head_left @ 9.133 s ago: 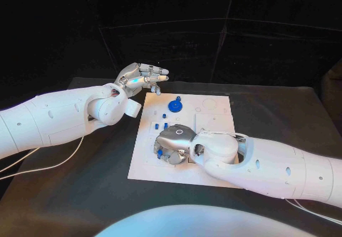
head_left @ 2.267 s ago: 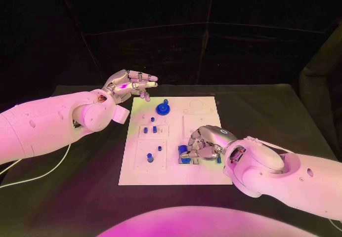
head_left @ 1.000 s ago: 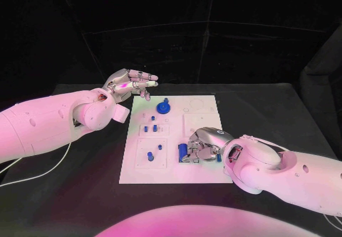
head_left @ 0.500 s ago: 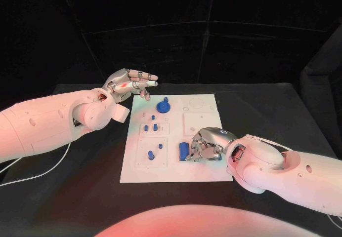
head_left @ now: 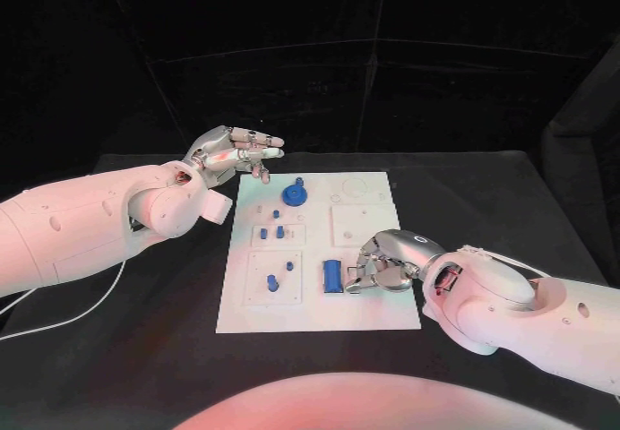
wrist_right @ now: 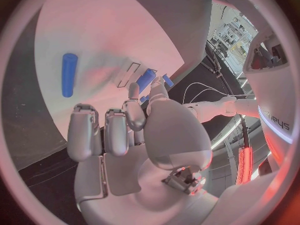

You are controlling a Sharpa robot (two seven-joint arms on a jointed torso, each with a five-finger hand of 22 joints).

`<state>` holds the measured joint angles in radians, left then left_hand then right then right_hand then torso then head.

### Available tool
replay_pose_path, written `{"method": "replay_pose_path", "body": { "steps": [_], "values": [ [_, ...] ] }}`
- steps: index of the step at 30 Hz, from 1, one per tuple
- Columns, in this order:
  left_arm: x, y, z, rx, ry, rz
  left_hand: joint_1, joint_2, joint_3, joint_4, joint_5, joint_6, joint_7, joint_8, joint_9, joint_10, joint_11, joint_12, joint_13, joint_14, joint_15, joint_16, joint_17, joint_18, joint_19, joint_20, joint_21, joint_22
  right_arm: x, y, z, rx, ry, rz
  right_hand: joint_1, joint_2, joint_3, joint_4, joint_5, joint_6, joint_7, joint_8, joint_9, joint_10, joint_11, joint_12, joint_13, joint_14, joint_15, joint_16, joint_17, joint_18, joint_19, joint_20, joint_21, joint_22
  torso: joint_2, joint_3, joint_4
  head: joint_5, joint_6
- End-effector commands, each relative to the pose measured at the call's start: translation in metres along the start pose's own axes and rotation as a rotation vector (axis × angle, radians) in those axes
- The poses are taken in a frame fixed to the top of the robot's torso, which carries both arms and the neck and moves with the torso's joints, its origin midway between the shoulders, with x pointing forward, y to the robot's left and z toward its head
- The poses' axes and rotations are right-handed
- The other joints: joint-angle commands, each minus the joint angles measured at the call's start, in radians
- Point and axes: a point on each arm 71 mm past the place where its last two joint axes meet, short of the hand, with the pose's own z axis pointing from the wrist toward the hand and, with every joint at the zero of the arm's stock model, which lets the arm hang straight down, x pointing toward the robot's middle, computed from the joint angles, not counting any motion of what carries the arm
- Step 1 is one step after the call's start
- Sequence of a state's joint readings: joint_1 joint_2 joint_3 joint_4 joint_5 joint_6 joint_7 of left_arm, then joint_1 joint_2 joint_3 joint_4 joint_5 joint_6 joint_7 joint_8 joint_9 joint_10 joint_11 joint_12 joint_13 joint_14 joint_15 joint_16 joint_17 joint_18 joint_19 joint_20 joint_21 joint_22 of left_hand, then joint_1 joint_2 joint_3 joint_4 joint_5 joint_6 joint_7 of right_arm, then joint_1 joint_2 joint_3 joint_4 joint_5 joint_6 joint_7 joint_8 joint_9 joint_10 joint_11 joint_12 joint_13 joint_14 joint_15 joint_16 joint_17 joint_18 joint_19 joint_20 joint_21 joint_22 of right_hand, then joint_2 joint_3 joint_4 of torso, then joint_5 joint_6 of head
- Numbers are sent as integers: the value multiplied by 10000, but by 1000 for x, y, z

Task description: Assemble the parts on the task board

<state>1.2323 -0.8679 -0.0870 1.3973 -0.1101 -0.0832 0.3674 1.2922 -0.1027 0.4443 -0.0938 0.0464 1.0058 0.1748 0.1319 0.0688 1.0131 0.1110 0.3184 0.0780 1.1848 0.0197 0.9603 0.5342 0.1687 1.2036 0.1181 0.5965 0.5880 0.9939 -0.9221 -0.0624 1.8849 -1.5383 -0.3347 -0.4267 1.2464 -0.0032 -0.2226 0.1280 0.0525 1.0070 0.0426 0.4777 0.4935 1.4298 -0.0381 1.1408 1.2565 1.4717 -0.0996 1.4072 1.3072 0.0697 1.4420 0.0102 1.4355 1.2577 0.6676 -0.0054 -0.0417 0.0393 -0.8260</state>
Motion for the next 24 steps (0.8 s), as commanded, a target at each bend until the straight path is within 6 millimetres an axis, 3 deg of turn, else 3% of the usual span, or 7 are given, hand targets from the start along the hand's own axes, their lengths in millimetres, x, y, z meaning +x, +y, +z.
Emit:
{"method": "replay_pose_path", "body": {
  "steps": [1, 4, 8, 11, 18, 24],
  "values": [
    [0, -1, 0, 49, 83, -48, 16, 78, -18, -67, 54, -24, 18, 35, -15, -87, -8, 56, -17, -76, 22, -10, -8, 138, -92, 4, -69, -8, -8, -4, -7, -214, -719, 831, 159, 207, 33, -104, 144, -162, 60, -164, -72, -37, 108, -57, -33, 498, 69, -44, -32, -75, -25, 50, -68, -27, -3, -3, 5, -17, 22],
    [0, -1, 0, 60, 71, -44, 16, 78, -18, -67, 54, -24, 18, 35, -15, -87, -8, 56, -17, -76, 22, -10, -8, 138, -92, 4, -69, -8, -14, -17, -17, 143, -892, 1003, 478, 517, 158, -263, 767, -423, 213, -601, -285, -84, 218, -140, -67, 490, 157, -85, -81, -69, -46, 119, -94, -69, -19, -13, -14, -63, 53],
    [1, -2, -1, 84, 88, -51, 16, 78, -18, -67, 54, -24, 18, 35, -15, -87, -8, 56, -17, -76, 22, -10, -8, 138, -92, 4, -69, -8, -21, -45, -33, 1079, -852, 979, 713, 799, 210, -458, 969, -535, 456, -1561, -931, -161, 423, -313, -148, 476, 333, -152, -160, -51, -87, 293, -143, -143, -27, -30, -19, -235, 105],
    [2, -2, -1, 94, 106, -58, 16, 78, -18, -67, 54, -24, 18, 35, -15, -87, -8, 56, -17, -76, 22, -10, -8, 138, -92, 4, -69, -8, -23, -58, -39, 1555, -845, 729, 706, 836, 182, -496, 1034, -439, 493, -1843, -1169, -171, 458, -350, -162, 475, 365, -161, -166, -47, -92, 335, -150, -148, -28, -26, -41, -289, 107],
    [3, -1, 0, 97, 127, -63, 16, 78, -18, -67, 54, -24, 18, 35, -15, -87, -8, 56, -17, -76, 22, -10, -8, 138, -92, 4, -69, -8, -24, -68, -41, 2216, -714, -17, 300, 743, -81, -310, 1120, -40, 456, -2119, -1464, -141, 445, -348, -142, 487, 364, -141, -127, -47, -76, 350, -139, -116, -31, 7, -92, -341, 140],
    [3, -1, 0, 82, 142, -66, 16, 78, -18, -67, 54, -24, 18, 35, -15, -87, -8, 56, -17, -76, 22, -10, -8, 138, -92, 4, -69, -8, -19, -71, -35, 2635, -247, -536, 29, 573, -344, -143, 1294, 275, 374, -2131, -1508, -153, 386, -408, -167, 485, 319, -154, -136, -42, -84, 319, -155, -135, -16, 3, -57, -376, 125]
  ]
}}
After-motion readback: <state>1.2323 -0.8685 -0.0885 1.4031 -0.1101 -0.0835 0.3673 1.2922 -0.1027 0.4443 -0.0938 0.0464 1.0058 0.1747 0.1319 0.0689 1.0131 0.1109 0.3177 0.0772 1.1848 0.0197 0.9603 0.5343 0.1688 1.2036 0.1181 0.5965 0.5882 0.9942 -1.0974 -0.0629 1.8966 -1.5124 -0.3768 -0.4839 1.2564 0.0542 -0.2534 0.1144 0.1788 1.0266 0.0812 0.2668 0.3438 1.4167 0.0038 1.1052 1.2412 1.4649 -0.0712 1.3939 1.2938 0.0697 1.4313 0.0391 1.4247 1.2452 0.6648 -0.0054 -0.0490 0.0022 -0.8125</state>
